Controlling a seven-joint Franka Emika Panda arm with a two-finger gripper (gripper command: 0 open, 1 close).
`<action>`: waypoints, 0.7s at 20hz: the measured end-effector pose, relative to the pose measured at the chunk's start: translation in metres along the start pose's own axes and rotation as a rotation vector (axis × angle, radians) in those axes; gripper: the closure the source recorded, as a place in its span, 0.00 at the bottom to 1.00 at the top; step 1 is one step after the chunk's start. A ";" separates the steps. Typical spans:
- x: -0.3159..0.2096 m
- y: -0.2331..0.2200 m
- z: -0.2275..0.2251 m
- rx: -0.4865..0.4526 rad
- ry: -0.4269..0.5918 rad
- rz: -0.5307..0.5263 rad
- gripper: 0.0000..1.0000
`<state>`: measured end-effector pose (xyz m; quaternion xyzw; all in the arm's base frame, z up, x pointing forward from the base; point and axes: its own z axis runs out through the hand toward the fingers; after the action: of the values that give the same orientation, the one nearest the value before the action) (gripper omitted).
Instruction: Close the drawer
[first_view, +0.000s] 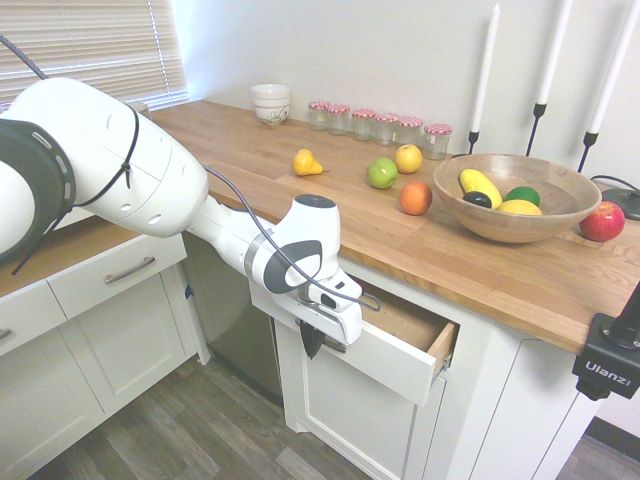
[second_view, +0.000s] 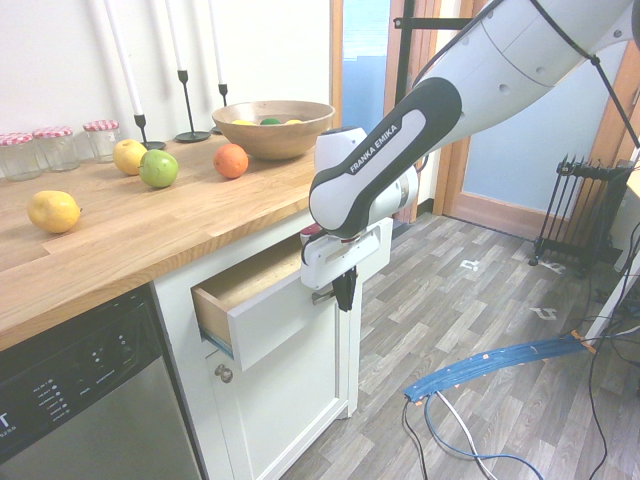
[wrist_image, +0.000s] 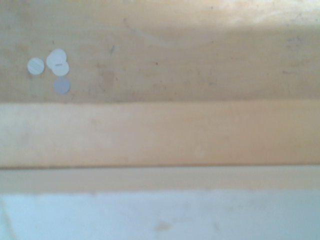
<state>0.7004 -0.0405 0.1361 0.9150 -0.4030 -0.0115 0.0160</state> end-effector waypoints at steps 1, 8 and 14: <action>0.003 -0.002 -0.002 -0.002 0.002 0.001 1.00; 0.018 -0.013 -0.010 -0.014 0.013 0.008 1.00; 0.032 -0.025 -0.017 -0.019 0.015 0.010 1.00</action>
<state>0.7409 -0.0467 0.1514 0.9128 -0.4075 -0.0084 0.0278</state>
